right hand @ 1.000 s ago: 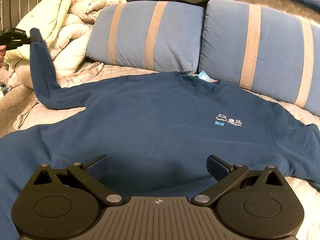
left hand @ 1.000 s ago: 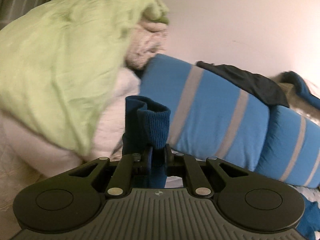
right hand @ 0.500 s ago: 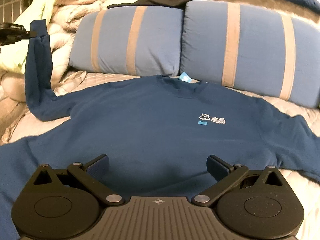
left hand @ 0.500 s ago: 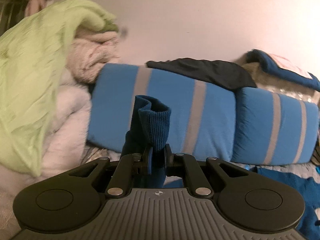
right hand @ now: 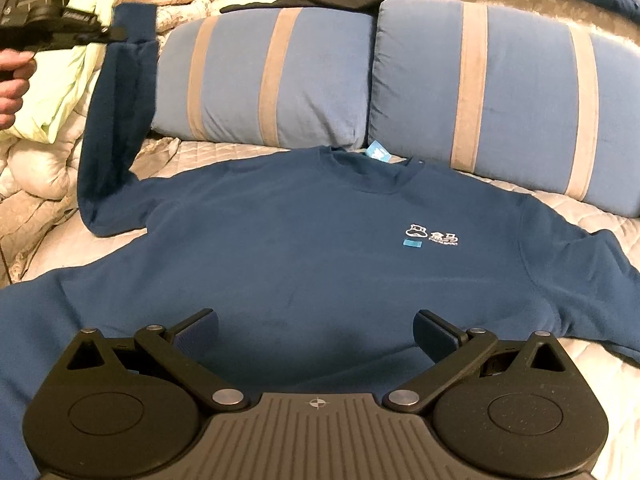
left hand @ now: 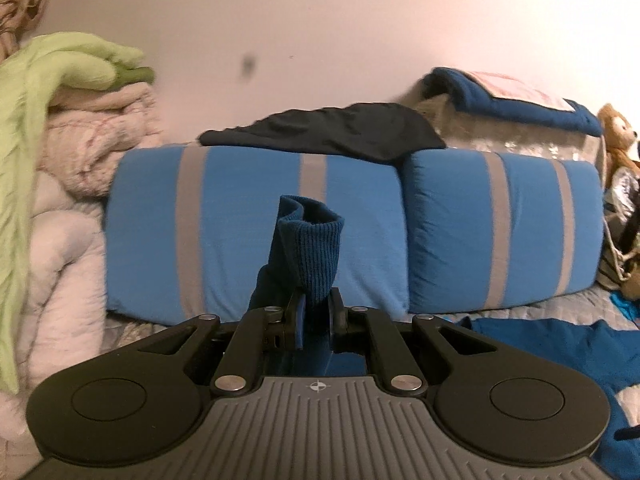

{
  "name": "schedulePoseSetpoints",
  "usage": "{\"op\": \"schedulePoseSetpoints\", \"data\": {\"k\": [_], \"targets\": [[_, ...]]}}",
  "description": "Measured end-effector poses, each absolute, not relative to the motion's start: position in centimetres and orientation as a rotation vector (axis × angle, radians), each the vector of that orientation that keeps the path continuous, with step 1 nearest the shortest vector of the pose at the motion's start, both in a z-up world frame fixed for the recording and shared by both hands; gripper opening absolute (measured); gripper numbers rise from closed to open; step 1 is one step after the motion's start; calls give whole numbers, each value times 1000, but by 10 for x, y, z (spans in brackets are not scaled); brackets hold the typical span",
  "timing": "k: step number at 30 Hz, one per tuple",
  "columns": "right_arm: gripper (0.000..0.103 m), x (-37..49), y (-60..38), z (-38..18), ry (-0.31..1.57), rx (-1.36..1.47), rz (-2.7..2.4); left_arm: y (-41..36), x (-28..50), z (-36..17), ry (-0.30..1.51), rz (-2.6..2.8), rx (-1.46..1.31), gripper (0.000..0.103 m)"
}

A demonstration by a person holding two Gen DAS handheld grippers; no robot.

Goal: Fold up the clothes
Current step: 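Lift the sleeve cuff with the left tool and fold it across the chest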

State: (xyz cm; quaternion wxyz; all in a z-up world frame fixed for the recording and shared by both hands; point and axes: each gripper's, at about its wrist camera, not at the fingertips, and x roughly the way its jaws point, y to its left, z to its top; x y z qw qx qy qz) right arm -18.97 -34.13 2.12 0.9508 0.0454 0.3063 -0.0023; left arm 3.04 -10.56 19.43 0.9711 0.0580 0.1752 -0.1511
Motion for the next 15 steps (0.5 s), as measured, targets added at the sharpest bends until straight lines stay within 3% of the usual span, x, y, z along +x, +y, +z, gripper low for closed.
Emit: {"op": "schedulePoseSetpoints", "data": {"k": [15], "targets": [[103, -189, -343, 20, 627, 110, -11, -214, 21, 185, 353, -505, 212, 11]]}}
